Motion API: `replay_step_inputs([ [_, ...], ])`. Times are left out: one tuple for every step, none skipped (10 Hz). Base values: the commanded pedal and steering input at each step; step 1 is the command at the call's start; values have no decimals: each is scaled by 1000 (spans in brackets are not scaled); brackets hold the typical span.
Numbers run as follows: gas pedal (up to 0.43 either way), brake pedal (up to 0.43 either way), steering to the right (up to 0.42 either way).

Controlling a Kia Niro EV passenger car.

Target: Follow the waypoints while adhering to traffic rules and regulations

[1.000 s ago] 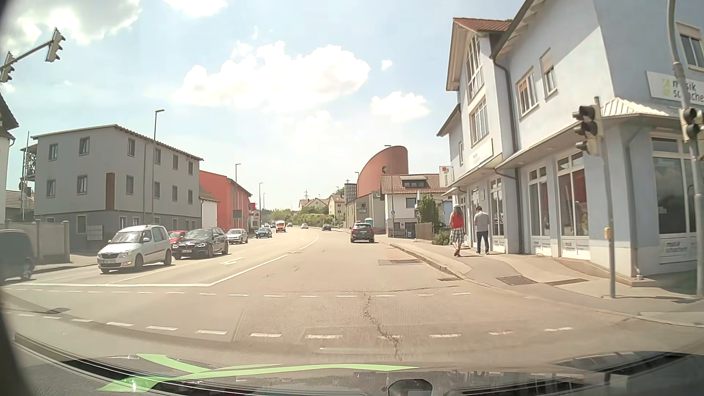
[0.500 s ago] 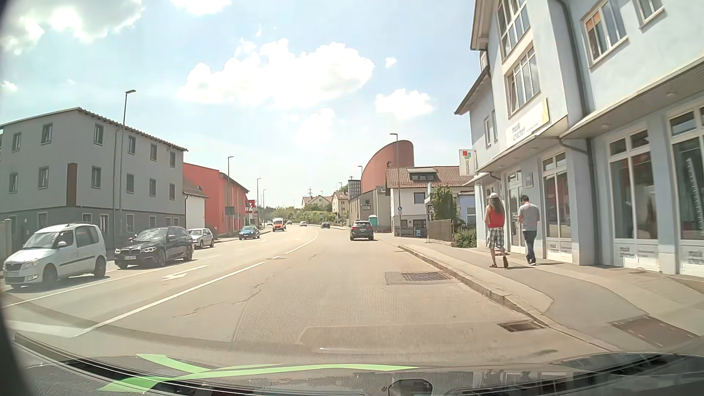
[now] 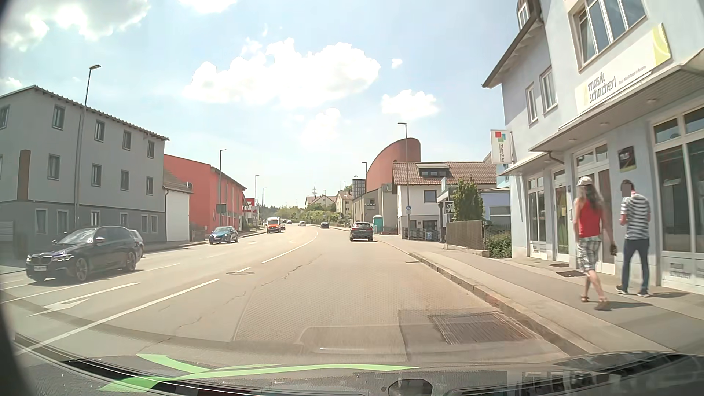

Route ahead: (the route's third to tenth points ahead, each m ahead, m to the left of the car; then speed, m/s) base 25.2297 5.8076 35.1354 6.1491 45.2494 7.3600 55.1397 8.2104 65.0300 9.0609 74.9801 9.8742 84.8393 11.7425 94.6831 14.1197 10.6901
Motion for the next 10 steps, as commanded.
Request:
replay_step_inputs([
  [157, 0, -14],
  [157, 0, -14],
  [157, 0, -14],
  [157, 0, -14],
  [157, 0, -16],
  [157, 0, -18],
  [157, 0, -16],
  [157, 0, -15],
  [157, 0, -15],
  [157, 0, -15],
])
